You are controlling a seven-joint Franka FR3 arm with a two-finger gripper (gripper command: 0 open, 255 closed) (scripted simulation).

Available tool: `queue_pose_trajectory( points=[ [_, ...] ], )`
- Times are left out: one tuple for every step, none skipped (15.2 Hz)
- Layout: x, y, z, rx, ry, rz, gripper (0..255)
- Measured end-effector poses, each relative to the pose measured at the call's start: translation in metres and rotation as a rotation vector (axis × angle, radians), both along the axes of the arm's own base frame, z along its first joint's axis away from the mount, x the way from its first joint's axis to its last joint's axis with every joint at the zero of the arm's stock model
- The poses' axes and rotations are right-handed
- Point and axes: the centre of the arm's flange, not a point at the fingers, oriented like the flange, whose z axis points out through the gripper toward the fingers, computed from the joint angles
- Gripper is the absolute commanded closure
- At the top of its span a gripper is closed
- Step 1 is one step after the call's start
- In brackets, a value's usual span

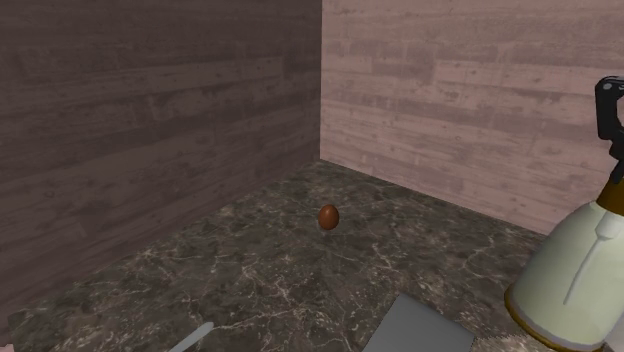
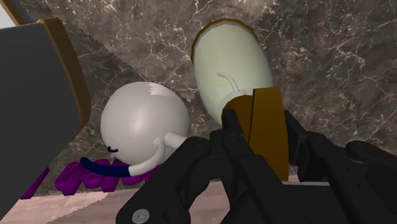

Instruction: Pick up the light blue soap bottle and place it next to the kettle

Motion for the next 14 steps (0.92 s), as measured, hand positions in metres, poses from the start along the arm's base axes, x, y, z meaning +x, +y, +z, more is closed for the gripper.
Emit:
queue_pose_trajectory(
  points=[
    [0.000, -0.001, -0.004, 0.000, 0.000, 0.000, 255],
    [-0.001, -0.001, -0.010, 0.000, 0.000, 0.000, 255],
    [-0.001, -0.001, -0.015, 0.000, 0.000, 0.000, 255],
    [0.000, -0.001, -0.020, 0.000, 0.000, 0.000, 255],
    [0.000, -0.001, -0.026, 0.000, 0.000, 0.000, 255],
    [0.000, -0.001, -0.031, 0.000, 0.000, 0.000, 255],
    [0.000, -0.001, -0.036, 0.000, 0.000, 0.000, 255],
    [0.000, 0.000, -0.041, 0.000, 0.000, 0.000, 255],
    [0.000, -0.001, -0.046, 0.000, 0.000, 0.000, 255],
    [0.001, 0.000, -0.052, 0.000, 0.000, 0.000, 255],
    [0.001, -0.001, -0.058, 0.000, 0.000, 0.000, 255],
    [0.001, -0.001, -0.065, 0.000, 0.000, 0.000, 255],
    [0.001, -0.001, -0.070, 0.000, 0.000, 0.000, 255],
    [0.000, -0.001, -0.074, 0.000, 0.000, 0.000, 255]
  ],
)
